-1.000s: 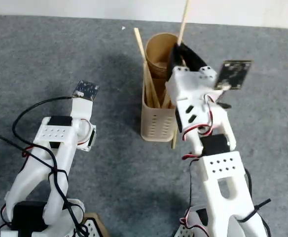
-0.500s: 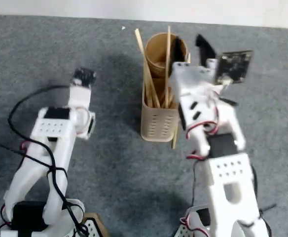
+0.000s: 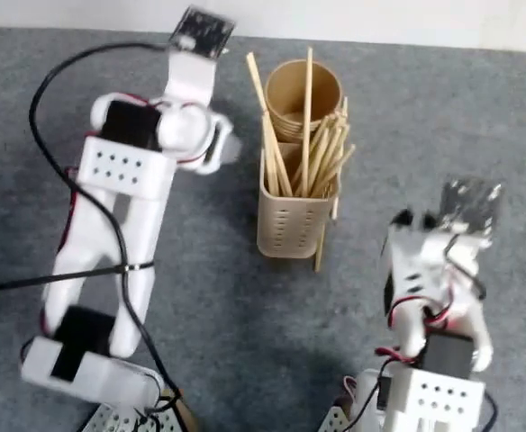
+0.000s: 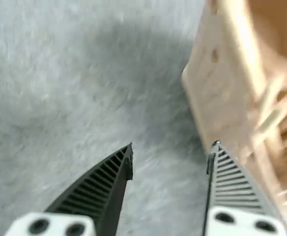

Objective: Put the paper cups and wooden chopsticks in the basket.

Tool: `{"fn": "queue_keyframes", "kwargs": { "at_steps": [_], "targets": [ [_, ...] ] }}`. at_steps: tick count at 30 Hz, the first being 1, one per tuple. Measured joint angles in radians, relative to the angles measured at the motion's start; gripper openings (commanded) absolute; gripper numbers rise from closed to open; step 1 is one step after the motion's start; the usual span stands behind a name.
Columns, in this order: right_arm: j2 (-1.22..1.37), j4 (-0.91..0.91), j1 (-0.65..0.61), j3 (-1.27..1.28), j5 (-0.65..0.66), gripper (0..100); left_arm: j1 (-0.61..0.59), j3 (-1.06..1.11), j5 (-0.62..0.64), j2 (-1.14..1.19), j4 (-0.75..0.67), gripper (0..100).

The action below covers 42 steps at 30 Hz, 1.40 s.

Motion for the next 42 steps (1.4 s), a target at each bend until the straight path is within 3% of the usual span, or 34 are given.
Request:
{"fn": "queue_keyframes", "kwargs": {
  "at_steps": [7, 15, 21, 26, 40, 42],
  "targets": [
    [-0.253, -0.055, 0.002, 0.384, 0.0, 3.0, 0.103, -0.338, 0.087, 0.101, 0.097, 27],
    [-0.471, -0.058, -0.046, 0.548, 0.006, 3.0, 0.201, -0.333, 0.092, 0.241, 0.12, 26],
    [-0.468, -0.058, -0.066, 0.551, 0.006, 3.0, 0.175, -0.327, 0.095, 0.439, 0.12, 25],
    [-0.468, -0.058, -0.066, 0.551, 0.006, 3.0, 0.14, -0.345, 0.097, 0.52, 0.112, 0],
    [-0.468, -0.058, -0.068, 0.551, 0.006, 3.0, -0.029, -0.48, 0.123, 0.583, 0.13, 3],
    [-0.468, -0.058, -0.068, 0.551, 0.006, 3.0, -0.037, -0.48, 0.127, 0.583, 0.138, 8]
  ]
}}
